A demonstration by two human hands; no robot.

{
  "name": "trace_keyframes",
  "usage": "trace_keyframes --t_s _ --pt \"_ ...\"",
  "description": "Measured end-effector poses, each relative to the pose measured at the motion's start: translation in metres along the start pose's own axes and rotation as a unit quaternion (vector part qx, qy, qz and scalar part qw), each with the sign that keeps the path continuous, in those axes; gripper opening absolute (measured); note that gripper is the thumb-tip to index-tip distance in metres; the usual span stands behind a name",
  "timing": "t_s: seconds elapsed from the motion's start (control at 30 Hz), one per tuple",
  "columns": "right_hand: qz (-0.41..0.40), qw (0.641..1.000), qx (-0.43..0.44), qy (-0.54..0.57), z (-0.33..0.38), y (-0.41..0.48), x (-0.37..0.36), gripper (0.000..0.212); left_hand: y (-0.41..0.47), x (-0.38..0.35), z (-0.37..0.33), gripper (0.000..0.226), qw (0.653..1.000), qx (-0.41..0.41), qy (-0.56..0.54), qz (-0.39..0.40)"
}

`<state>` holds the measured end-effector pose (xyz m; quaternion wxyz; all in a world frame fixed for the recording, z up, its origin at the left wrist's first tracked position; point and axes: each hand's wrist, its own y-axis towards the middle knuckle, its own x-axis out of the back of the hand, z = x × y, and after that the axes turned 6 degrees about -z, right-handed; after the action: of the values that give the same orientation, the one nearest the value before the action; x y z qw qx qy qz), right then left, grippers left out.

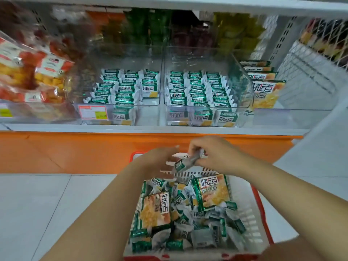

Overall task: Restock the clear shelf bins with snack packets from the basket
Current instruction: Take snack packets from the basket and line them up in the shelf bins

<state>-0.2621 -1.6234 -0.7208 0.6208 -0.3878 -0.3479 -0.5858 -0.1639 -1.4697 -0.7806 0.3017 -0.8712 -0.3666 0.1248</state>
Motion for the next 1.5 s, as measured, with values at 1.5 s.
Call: trace_keyframes --t_s 1.5 --pt "-0.270 0.957 -0.006 -0.103 -0.019 0.105 0.004 0.027 0.097 0.125 -0.162 0.049 0.766 -0.279 0.500 -0.291"
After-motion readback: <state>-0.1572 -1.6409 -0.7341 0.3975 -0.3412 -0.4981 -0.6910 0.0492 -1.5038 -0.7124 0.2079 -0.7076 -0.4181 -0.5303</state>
